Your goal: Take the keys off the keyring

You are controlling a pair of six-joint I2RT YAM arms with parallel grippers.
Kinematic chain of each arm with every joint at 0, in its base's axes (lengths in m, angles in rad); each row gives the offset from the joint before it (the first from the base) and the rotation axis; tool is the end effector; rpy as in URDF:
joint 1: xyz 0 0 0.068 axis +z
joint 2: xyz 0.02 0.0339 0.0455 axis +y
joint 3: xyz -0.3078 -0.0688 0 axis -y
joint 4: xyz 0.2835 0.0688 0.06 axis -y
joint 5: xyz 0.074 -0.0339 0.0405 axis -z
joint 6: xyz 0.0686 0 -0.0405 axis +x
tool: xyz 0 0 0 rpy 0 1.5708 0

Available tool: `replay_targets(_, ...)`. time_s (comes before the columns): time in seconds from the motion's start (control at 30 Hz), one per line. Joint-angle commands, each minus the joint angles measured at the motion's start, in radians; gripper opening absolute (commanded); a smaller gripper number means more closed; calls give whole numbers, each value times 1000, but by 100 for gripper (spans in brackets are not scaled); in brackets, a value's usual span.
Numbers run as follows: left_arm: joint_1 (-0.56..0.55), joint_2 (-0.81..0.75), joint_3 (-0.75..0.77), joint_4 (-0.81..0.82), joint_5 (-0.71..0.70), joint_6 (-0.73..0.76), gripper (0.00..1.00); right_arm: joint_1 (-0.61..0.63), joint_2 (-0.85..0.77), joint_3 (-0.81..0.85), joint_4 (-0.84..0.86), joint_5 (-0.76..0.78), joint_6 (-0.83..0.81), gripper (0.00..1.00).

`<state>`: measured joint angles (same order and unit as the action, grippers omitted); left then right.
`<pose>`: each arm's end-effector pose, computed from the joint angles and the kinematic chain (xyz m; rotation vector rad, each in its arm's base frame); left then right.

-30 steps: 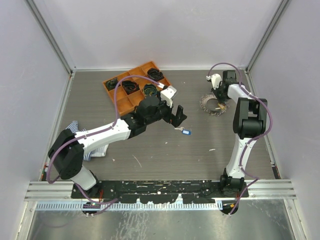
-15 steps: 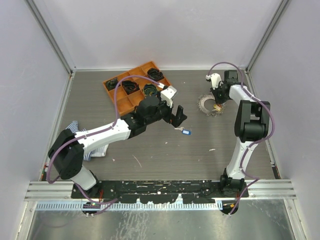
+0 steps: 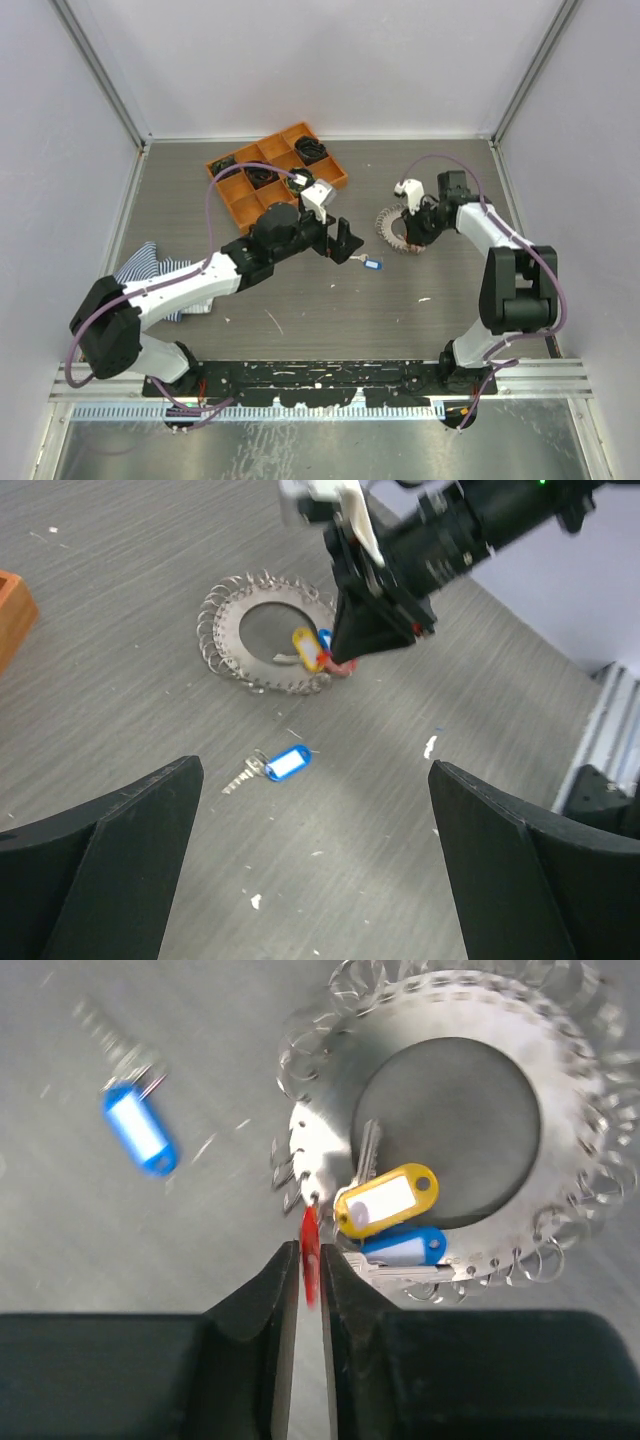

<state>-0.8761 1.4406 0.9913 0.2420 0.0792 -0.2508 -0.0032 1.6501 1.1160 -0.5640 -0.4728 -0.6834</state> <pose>0.2524 -0.3114 0.3203 0.6302 1.7547 -0.8701 0.3805 0.0300 0.2074 -0.9786 2.3271 0.3674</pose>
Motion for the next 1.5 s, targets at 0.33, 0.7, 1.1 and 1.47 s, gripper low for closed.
replay_targets(0.33,-2,-413,-317,209,55,-301,98,-50,-305,-107,17,-188,163,50)
replay_targets(0.7,-1,-374,-480,461,37,-357,98,-49,-11,-18,38,-183,268,58)
replay_targets(1.1,-2,-203,-484,628,88,-406,98,-27,27,-51,-5,-42,217,36)
replay_targets(1.47,-2,-178,-477,635,87,-435,98,-15,50,-48,-52,-61,192,31)
